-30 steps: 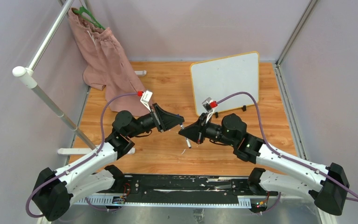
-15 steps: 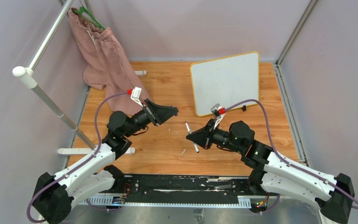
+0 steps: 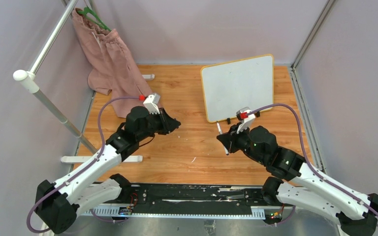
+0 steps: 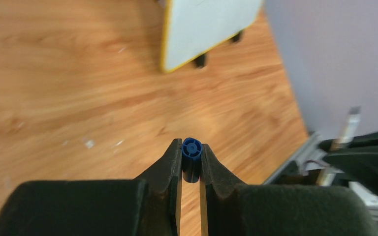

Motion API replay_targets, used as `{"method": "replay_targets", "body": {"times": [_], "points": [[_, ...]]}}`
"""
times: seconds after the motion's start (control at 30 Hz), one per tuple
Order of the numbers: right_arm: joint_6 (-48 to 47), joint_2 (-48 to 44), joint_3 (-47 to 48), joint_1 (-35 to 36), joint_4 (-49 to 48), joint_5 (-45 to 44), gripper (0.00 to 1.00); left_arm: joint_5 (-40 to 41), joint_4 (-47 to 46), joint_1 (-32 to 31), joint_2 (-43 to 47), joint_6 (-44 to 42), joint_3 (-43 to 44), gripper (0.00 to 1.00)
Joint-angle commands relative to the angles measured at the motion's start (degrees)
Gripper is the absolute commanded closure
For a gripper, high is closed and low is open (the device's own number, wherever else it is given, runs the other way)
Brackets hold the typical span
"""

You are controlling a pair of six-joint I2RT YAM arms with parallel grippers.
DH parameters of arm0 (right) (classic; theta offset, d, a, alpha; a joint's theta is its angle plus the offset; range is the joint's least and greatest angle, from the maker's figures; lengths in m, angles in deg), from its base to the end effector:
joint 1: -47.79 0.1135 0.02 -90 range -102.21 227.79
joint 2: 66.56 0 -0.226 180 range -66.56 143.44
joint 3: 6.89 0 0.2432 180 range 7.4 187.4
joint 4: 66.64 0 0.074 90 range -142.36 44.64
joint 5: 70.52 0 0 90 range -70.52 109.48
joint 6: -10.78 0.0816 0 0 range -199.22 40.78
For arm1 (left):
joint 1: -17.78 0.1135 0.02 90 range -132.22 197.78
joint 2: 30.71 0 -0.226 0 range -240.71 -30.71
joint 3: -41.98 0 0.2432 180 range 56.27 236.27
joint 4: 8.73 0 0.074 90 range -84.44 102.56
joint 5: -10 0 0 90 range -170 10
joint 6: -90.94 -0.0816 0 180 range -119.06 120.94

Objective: Write a sentence on the whiteboard
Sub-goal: Place the pen cap at the center of the board.

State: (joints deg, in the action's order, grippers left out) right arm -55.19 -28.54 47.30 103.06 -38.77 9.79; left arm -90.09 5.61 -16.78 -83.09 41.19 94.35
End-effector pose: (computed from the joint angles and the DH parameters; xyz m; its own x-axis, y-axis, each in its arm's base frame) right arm 0.1405 0.1785 0.2891 -0.3972 0.1316 -0.9083 -0.6071 0.7045 0.3676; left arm 0.2182 -0.1676 0.2542 -0.6070 -0.3544 -0.7114 0.4011 0.6362 -0.6591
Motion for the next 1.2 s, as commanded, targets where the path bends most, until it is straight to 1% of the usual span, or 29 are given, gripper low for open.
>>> {"method": "replay_targets", "body": {"times": [0.0, 0.17, 0.27, 0.4, 0.6, 0.8, 0.9, 1.07, 1.17], "points": [[-3.0, -1.5, 0.1, -0.1, 9.4, -7.7, 1.0, 5.2, 17.4, 0.0, -5.3, -6.1, -0.5, 1.0], [-2.5, -1.7, -1.2, -0.1, 8.3, -7.2, 1.0, 5.9, 17.7, 0.0, -11.9, -4.0, -3.0, 1.0], [-2.7, -1.4, -1.2, 0.0, 8.2, -7.0, 1.0, 7.4, 19.3, 0.0, -15.6, -4.2, -2.4, 1.0], [-2.7, -1.5, -2.1, -0.1, 7.5, -7.0, 1.0, 9.6, 19.7, -0.1, -18.7, -5.0, -1.0, 0.97], [-4.1, -1.7, -2.4, -0.1, 7.4, -6.9, 1.0, 9.3, 18.6, -0.1, -26.4, -5.3, 0.1, 0.95], [-5.2, -2.3, -2.3, -0.1, 8.0, -7.4, 1.0, 10.0, 17.5, 0.0, -29.3, -5.0, -0.1, 0.93], [-5.6, -2.3, -2.5, -0.1, 7.9, -7.5, 1.0, 11.9, 17.8, 0.0, -29.2, -5.2, -0.2, 0.85], [-6.2, -2.0, -2.5, 0.0, 7.8, -7.9, 1.0, 11.9, 18.2, -0.1, -29.6, -5.6, -0.1, 0.72], [-6.5, -1.7, -2.3, -0.1, 7.6, -7.8, 1.0, 12.2, 18.5, 0.0, -29.6, -6.0, 0.0, 0.66]]}}
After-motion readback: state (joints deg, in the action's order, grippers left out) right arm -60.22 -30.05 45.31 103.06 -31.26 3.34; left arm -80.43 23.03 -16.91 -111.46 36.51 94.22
